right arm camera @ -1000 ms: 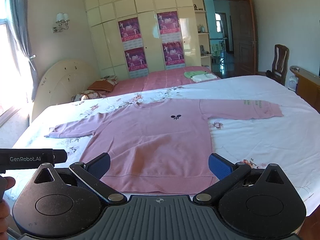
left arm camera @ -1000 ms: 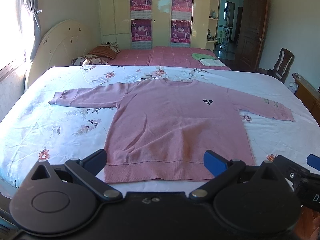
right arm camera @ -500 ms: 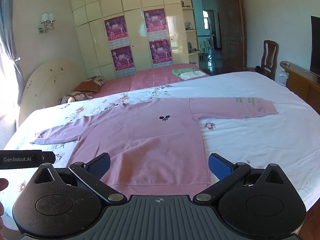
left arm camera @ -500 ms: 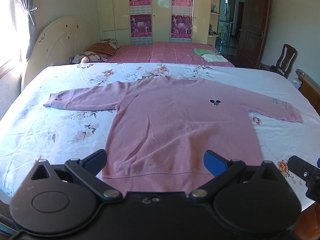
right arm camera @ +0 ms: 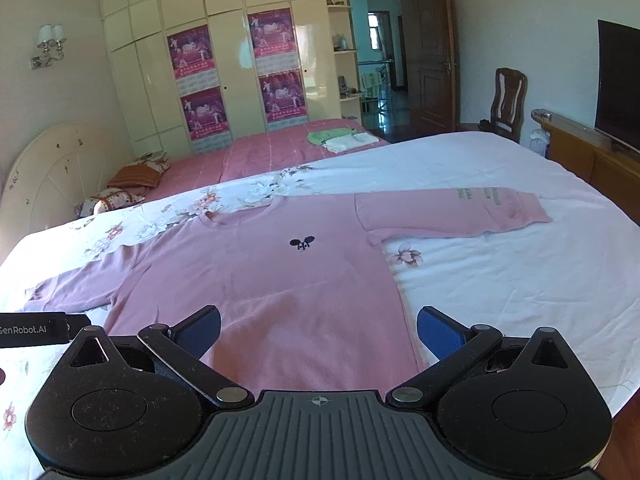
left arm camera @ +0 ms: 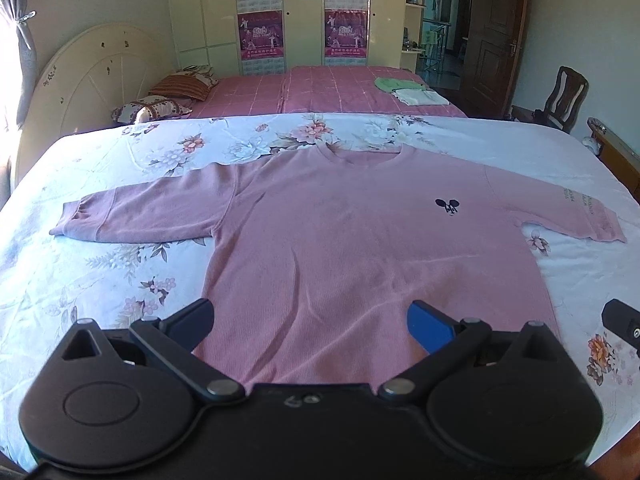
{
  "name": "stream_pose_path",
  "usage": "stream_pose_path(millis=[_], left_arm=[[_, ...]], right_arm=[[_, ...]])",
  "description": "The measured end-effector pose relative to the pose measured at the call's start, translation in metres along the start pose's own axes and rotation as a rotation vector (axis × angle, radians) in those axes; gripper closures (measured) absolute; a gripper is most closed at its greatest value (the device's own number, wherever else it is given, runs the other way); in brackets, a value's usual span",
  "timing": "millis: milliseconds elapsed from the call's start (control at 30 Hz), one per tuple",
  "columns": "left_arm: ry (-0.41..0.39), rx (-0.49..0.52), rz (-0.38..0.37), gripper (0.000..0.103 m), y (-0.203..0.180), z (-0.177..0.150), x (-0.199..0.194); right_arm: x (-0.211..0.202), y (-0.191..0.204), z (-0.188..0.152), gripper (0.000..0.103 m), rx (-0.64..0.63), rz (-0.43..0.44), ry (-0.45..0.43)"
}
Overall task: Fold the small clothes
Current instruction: 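Move the right tool down to the sweatshirt sleeve cuff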
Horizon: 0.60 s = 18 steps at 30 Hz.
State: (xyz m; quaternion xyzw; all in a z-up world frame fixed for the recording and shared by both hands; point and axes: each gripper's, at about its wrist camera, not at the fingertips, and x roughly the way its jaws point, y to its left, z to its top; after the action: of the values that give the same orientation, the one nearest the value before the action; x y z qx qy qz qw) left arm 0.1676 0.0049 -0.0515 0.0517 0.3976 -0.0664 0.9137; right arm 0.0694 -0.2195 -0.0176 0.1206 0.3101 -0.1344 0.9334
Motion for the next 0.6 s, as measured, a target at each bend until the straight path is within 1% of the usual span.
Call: stream_pose_path(millis=[233,333,500,600], left_arm=[[0.018,0.052,-0.022,0.000,0.014,0.026,0.045],[0.031,0.060,-0.028,0.000,0.017,0.036,0.062],[0.058,0.051,-0.021,0.000,0.010,0.050,0.091],[0.064,0.039,-0.038,0.000,-0.001,0.056,0.110]], right_arm=[[0.040,0.012,0.013,0.000,0.006,-0.072,0.002],[0.054,0.011,0.020,0.000,0.002,-0.086,0.000],[0.077,-0.003,0.031,0.000,-0.003,-0.114,0.003],[0.096,-0.024,0.038,0.000,0.000,-0.125,0.010]])
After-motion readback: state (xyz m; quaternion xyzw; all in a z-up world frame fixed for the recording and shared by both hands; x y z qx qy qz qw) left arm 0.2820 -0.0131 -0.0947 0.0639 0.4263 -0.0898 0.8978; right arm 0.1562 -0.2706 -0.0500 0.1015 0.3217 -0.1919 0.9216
